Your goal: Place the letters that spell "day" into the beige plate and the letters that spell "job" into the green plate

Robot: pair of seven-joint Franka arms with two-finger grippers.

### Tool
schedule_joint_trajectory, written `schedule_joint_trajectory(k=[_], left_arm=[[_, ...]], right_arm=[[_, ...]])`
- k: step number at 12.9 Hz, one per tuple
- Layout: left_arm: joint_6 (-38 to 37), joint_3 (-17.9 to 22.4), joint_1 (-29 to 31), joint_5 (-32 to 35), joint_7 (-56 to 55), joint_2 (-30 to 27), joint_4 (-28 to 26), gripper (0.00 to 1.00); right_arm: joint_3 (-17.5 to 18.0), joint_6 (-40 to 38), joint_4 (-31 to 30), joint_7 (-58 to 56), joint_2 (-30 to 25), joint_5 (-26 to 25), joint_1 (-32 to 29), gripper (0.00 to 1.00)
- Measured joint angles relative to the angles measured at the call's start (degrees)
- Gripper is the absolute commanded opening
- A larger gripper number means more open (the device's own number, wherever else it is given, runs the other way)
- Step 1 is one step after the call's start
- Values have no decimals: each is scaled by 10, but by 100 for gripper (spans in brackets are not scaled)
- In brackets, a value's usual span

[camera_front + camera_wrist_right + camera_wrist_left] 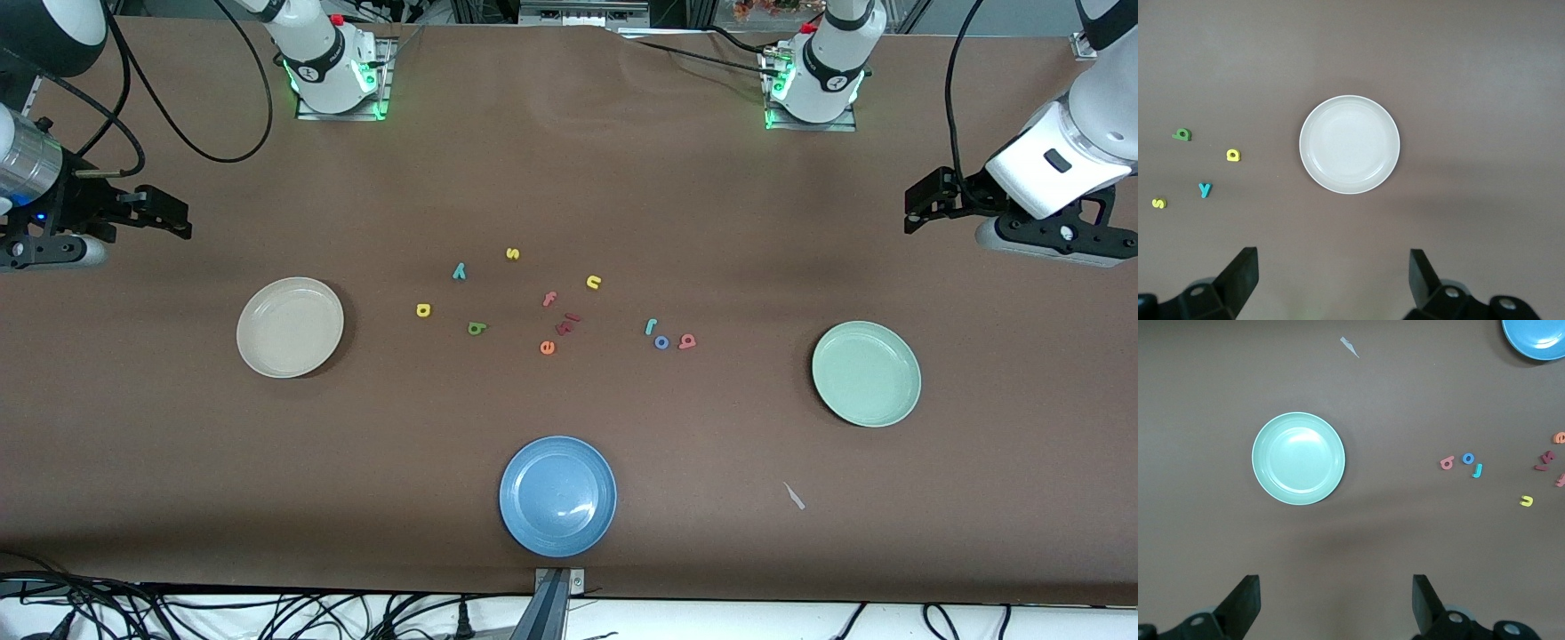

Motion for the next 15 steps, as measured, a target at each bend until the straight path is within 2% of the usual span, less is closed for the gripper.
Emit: schedule_joint_trajectory(k=[8, 15], left_arm=[[-1, -1, -6, 0, 0, 6, -1, 100], [-11, -5, -66, -1, 0, 92, -3, 100]], right_arm=[[0, 0, 0, 0, 0, 0, 0, 100], [2, -4, -1, 0, 2, 0, 3, 100]])
